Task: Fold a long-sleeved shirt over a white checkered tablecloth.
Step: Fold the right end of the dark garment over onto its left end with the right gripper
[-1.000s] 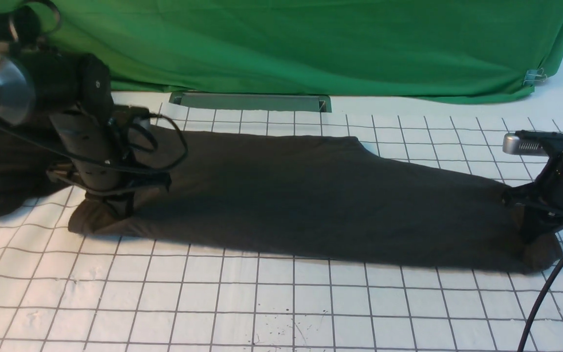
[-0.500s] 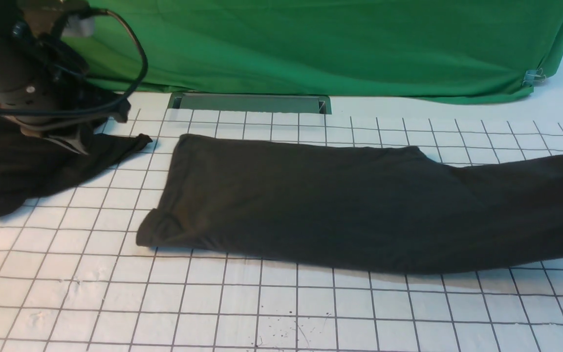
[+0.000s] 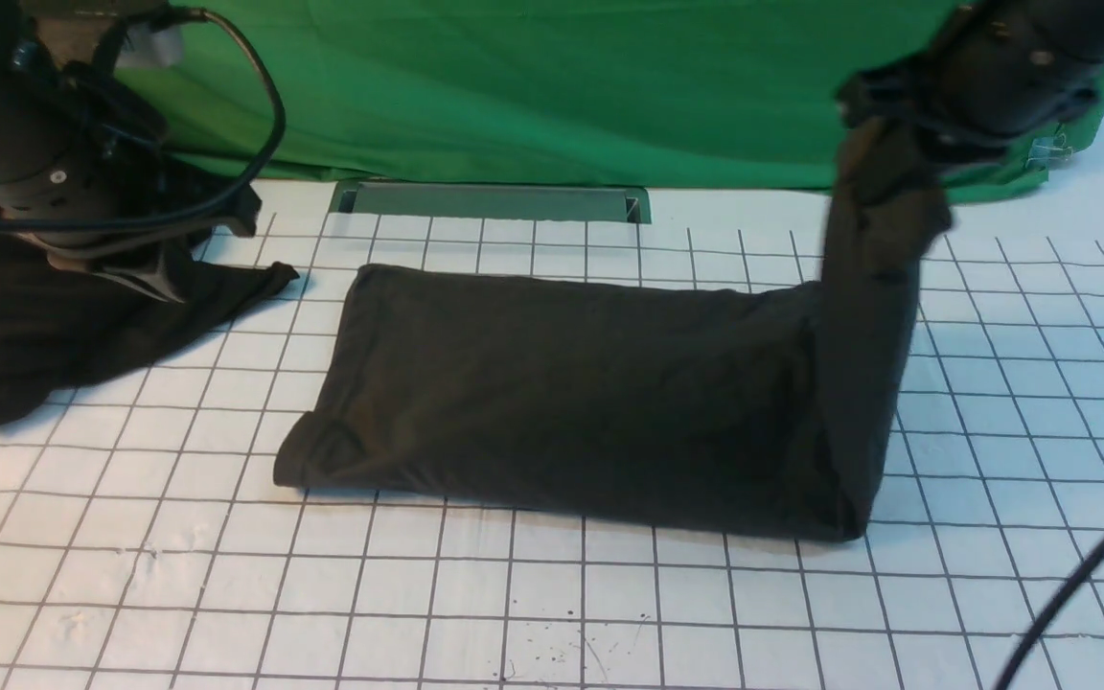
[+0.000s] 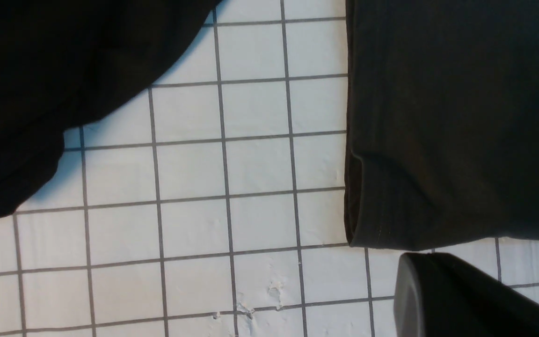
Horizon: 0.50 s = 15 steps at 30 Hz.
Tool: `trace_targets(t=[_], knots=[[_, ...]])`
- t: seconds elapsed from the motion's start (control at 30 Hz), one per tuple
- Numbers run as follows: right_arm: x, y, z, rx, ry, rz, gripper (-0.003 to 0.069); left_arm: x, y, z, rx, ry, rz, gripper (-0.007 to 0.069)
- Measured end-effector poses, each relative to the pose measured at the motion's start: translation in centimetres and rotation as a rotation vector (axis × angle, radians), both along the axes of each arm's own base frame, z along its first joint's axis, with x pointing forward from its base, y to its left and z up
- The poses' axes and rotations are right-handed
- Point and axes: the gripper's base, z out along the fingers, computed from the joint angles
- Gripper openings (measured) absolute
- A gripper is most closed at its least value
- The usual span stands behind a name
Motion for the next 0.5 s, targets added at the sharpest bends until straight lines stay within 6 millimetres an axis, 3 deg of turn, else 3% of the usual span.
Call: trace_targets(t=[0.03, 0.07, 0.17, 0.2, 0.23, 0.37, 0.5], knots=[[0.2, 0.8, -0.3, 0.003, 0.005, 0.011, 0.0025, 0.0, 0.0, 0.0, 0.0, 0.0, 0.0, -0.0006], [0.6, 3.3, -0.7, 0.018, 0.004, 0.042, 0.0025, 0.0, 0.0, 0.0, 0.0, 0.0, 0.0, -0.0006], [1.5, 8.2, -2.4, 0.042, 0.009, 0.095, 0.0025, 0.0, 0.0, 0.0, 0.0, 0.002, 0.0, -0.0006], [1.4, 8.4, -2.2, 0.047, 0.002, 0.097, 0.0025, 0.0, 0.0, 0.0, 0.0, 0.003, 0.0, -0.0006], [2.0, 10.8, -3.5, 0.071, 0.013, 0.116, 0.0025, -0.1, 0.0, 0.0, 0.001, 0.007, 0.0, -0.0006], [2.8, 15.4, -7.3, 0.131, 0.066, 0.156, 0.0025, -0.1, 0.0, 0.0, 0.001, 0.007, -0.001, -0.0006], [3.4, 18.4, -11.7, 0.156, 0.108, 0.141, 0.0037, -0.1, 0.0, 0.0, 0.001, 0.007, -0.001, -0.0005]])
